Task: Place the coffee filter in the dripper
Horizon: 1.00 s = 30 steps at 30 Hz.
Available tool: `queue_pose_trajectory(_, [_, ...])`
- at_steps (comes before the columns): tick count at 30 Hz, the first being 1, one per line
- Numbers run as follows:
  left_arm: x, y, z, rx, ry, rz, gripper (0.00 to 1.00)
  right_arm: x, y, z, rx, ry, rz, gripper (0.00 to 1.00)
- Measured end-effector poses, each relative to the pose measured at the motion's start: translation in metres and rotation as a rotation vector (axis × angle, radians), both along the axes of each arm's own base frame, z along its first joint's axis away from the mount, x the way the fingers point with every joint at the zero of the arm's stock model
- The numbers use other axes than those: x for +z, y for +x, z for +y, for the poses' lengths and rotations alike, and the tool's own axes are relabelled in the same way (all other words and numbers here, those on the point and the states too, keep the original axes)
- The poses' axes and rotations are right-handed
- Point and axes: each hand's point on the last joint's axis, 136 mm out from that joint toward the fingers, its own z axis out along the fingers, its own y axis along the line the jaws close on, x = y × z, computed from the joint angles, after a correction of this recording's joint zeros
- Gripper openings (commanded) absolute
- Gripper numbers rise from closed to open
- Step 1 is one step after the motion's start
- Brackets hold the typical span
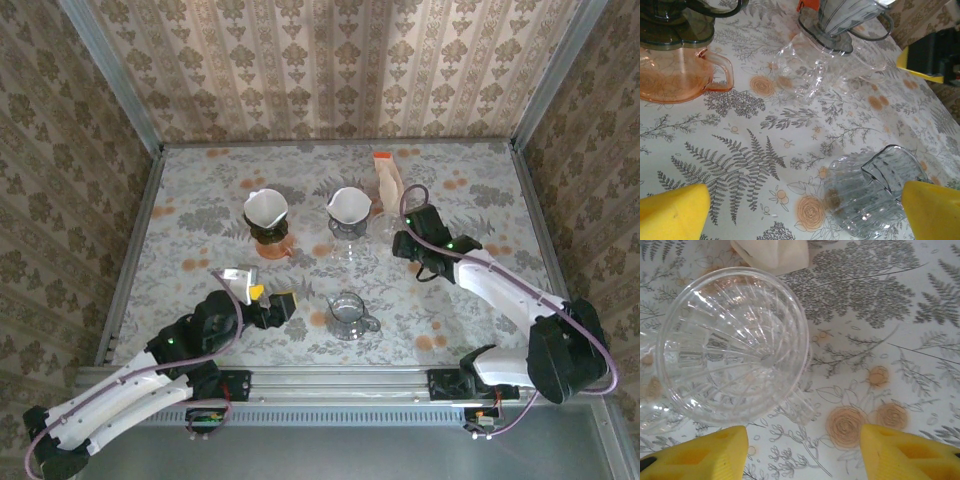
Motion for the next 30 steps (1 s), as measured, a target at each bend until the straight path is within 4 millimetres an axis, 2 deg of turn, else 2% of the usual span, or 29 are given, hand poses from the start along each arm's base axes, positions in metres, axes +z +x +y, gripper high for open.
queue_pose_trajectory(6, [-0.002,-0.001,0.001,0.003,-0.009,0.000,1.00,-0.010,0.005,0.007,0.050,0.055,-0.038,0.58])
queue_pose_trajectory(15, [-0.005,-0.001,0.002,0.009,-0.009,0.006,1.00,-0.023,0.002,0.013,0.126,0.075,-0.067,0.60])
queue_pose_trajectory(25, [-0.009,0.000,0.003,0.021,-0.008,0.020,1.00,-0.021,0.009,0.017,0.195,0.062,-0.134,0.57])
queue_pose_trajectory(30, [-0.010,0.000,0.004,0.026,-0.005,0.019,1.00,-0.021,0.013,0.025,0.244,0.082,-0.148,0.46])
